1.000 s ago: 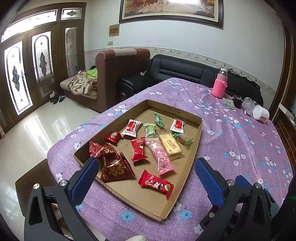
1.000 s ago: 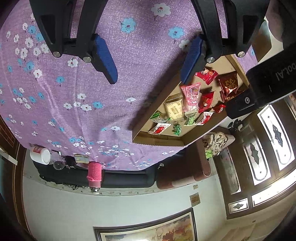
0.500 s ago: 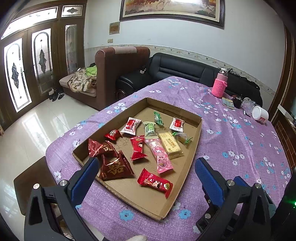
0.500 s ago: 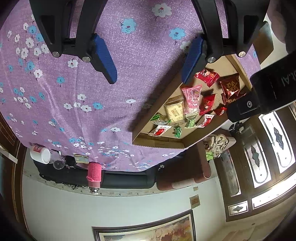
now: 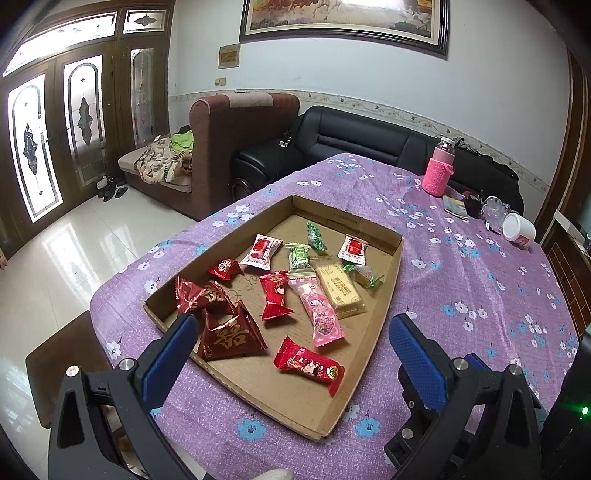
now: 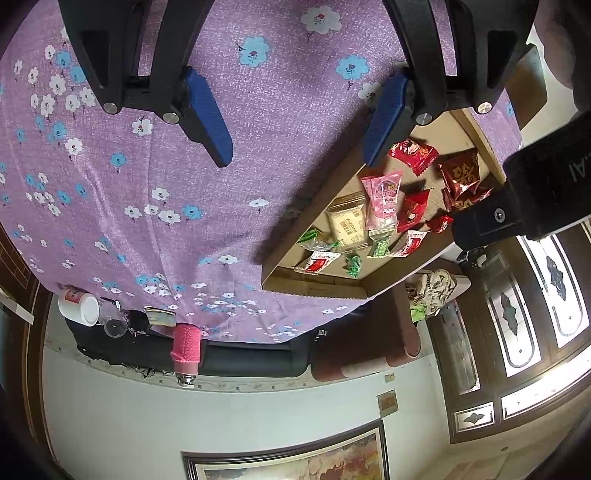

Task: Organize snacks

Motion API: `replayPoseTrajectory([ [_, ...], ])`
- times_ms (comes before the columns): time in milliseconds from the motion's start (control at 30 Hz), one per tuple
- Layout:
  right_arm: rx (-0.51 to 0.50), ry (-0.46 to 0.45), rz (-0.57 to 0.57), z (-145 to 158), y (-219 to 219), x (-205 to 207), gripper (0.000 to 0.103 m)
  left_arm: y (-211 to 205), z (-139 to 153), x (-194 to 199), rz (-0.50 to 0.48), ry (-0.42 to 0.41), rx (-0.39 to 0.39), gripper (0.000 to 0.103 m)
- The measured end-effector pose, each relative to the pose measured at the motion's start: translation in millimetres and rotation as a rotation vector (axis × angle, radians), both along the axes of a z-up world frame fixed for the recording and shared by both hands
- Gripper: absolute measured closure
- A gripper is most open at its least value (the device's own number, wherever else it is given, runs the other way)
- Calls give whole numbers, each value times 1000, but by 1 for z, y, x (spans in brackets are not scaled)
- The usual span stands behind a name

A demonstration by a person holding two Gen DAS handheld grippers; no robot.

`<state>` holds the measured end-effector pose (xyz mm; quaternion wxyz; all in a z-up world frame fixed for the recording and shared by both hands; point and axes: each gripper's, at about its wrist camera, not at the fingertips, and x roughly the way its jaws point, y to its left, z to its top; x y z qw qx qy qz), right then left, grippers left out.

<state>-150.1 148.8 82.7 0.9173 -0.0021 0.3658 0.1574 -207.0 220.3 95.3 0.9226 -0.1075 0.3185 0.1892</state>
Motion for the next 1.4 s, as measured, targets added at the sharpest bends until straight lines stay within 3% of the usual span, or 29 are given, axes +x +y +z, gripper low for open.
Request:
replayPoseTrajectory([
  [1400,-7,7,10,-4,1,2,24,-1,-5,0,-6,21,-41,0],
])
